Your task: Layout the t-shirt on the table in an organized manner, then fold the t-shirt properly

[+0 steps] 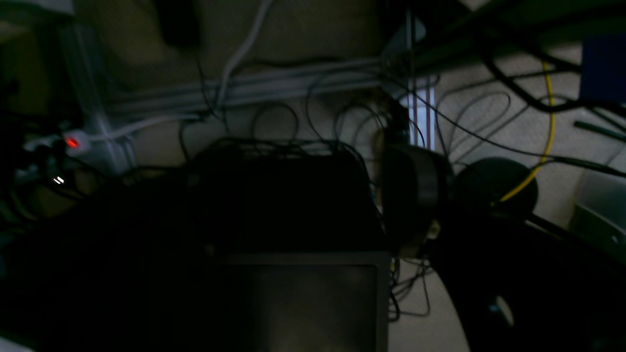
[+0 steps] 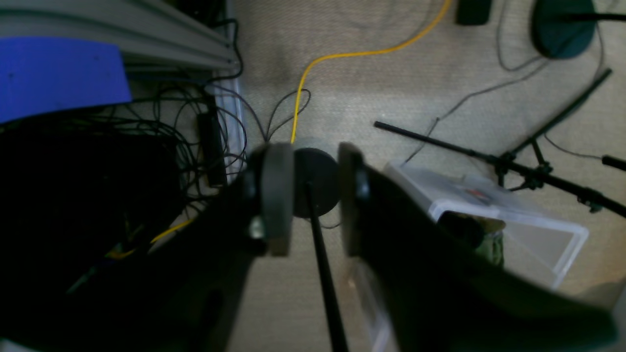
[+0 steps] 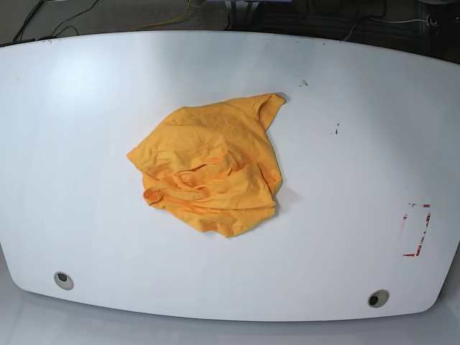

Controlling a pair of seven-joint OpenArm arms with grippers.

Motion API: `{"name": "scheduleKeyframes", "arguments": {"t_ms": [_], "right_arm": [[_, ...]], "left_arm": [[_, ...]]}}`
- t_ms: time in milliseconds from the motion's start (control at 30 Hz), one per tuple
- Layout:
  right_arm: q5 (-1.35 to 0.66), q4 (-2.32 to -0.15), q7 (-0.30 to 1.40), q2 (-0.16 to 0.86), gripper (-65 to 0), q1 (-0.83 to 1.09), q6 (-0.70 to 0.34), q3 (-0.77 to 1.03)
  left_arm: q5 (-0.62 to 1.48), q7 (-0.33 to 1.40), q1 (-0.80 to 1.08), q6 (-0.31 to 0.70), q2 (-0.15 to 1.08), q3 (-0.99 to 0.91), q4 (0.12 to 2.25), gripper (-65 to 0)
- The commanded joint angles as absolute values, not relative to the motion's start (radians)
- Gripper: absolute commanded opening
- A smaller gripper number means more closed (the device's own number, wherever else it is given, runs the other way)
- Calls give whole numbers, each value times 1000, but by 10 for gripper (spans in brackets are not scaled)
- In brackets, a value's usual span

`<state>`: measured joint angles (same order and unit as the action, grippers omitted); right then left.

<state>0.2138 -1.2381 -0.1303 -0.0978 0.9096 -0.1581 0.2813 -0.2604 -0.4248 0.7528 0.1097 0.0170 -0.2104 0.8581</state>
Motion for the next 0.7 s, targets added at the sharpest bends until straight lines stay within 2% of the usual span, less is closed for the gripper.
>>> {"name": "scheduleKeyframes", "arguments": {"t_ms": [0,167,667], "right_arm": [[214,-1283,-147,-102,-385,954,-157,278],[214,-1337,-147,-97,-301,1001,-157,223],[214,-1570,-147,-99,-295,1130,-151,189]], "left_arm": [[-257,-438,802,114,16,-211,905,-237],[-257,-438,840,114,15,-211,974,-236],[-117,-437,974,114,30,-211,1188,-236]]}}
